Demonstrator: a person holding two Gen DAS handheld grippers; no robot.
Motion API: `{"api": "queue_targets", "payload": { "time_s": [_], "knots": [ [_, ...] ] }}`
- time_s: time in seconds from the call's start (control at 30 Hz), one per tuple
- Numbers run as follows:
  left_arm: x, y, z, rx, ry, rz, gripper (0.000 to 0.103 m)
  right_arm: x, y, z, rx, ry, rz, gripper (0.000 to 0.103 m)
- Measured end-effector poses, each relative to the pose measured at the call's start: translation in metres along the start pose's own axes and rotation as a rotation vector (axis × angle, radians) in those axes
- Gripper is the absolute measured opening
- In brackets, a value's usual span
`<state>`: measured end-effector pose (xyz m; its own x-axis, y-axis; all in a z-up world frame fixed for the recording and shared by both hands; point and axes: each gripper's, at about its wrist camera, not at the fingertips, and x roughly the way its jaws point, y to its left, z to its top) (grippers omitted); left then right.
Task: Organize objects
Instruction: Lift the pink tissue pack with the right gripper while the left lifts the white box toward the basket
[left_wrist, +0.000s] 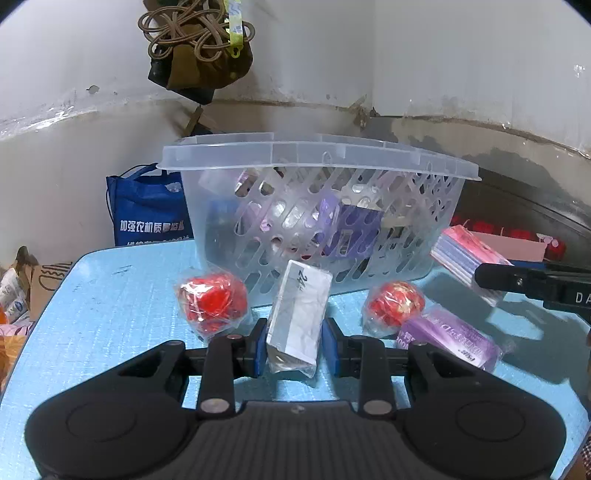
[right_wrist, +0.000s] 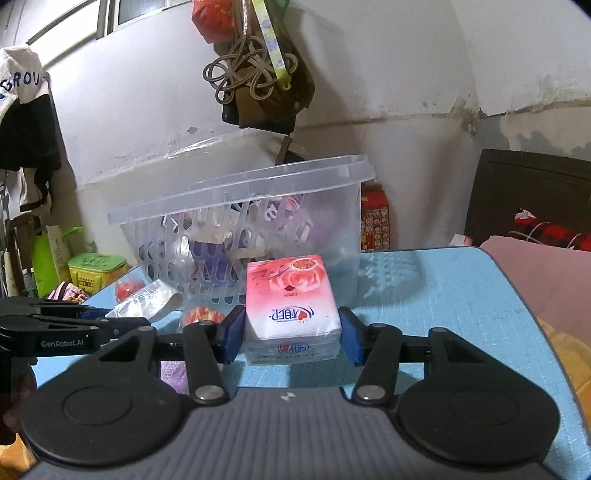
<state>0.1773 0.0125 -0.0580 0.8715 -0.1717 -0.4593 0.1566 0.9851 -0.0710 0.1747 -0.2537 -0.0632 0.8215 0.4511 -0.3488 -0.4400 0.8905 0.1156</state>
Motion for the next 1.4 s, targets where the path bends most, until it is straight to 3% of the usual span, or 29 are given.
{"api": "queue_targets", "payload": {
  "time_s": [0.5, 0.93, 1.07, 1.4],
  "knots": [
    [-0.002, 0.003, -0.001, -0.004, -0.023, 0.001, 0.035, -0.002, -0.002, -0.003, 0.002, -0.021, 0.001, 0.056],
    [-0.014, -0.003, -0.002, 0.024, -0.101, 0.03, 0.035, -0.008, -0.001, -0.002, -0.007, -0.066, -0.009, 0.056],
    [-0.021, -0.003, 0.002, -0.009, -0.111, 0.002, 0.035, -0.008, 0.001, 0.0, -0.025, -0.066, 0.002, 0.056],
    [-0.061, -0.001, 0.015, -0.014, -0.193, -0.016, 0.035, -0.048, 0.0, 0.016, 0.005, -0.162, -0.014, 0.056]
  ]
}}
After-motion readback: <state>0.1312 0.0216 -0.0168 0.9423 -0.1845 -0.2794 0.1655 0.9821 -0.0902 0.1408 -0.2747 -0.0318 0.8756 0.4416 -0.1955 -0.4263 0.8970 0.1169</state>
